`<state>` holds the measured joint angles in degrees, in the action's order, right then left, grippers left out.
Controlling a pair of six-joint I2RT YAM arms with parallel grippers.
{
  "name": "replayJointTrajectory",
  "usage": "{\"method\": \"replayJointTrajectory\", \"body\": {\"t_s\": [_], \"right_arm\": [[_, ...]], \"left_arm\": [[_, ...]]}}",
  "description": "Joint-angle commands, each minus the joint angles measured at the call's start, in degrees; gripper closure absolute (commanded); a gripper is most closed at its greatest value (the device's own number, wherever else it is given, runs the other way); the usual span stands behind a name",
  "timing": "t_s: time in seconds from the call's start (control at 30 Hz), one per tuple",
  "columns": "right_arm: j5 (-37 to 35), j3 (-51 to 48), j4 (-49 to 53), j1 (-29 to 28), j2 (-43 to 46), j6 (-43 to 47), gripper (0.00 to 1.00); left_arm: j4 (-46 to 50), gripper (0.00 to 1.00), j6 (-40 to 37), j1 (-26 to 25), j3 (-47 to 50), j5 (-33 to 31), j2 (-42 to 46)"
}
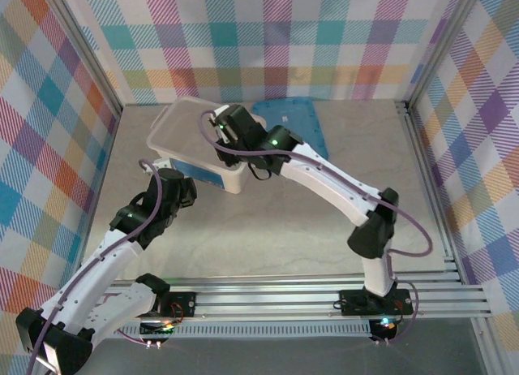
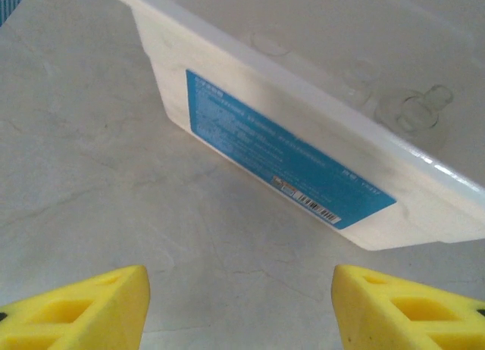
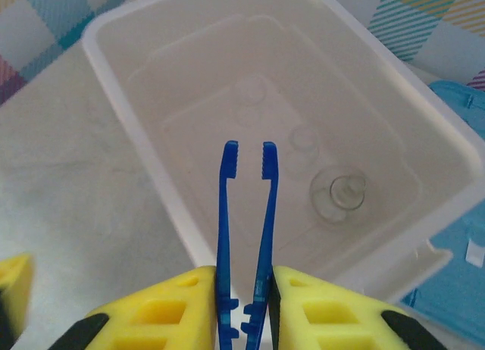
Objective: Organize the chemistry lab equipment
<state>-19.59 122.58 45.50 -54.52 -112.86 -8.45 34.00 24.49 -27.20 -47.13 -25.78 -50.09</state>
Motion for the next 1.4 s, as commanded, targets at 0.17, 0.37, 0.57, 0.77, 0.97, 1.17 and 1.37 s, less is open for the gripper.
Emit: {"method": "replayJointTrajectory", "body": {"t_s": [0.17, 0.37, 0.57, 0.77, 0.97, 1.17, 1.37], "right_arm": [[6.0, 13.9, -2.9, 3.9, -13.1, 7.8, 0.74], [9.9, 22.3, -2.4, 5.1, -21.3, 11.1, 0.74], [15.0, 22.6, -3.1, 5.5, -24.3, 11.7, 0.73], [18.4, 22.6, -3.7, 5.5, -26.8, 11.7, 0.73], [19.2, 24.4, -3.0, 5.8, -30.3, 12.3, 0.72], [19.9, 25.5, -2.7, 6.5, -33.3, 11.9, 0.72], [20.4, 25.9, -2.3, 6.7, -35.0, 12.0, 0.72]], "left_arm": [[2.7, 0.35, 3.5, -0.2, 3.7, 1.4, 3.1], [3.5, 0.36, 4.7, -0.3, 5.2, 2.4, 5.1], [4.7, 0.36, 4.7, -0.3, 5.3, 2.6, 5.3], [4.8, 0.36, 5.0, -0.3, 5.2, 2.7, 5.3], [5.2, 0.36, 5.3, -0.3, 5.2, 3.0, 5.6], [5.2, 0.36, 5.2, -0.3, 5.2, 3.2, 5.4], [5.1, 0.36, 5.4, -0.2, 5.2, 3.9, 4.3]]}}
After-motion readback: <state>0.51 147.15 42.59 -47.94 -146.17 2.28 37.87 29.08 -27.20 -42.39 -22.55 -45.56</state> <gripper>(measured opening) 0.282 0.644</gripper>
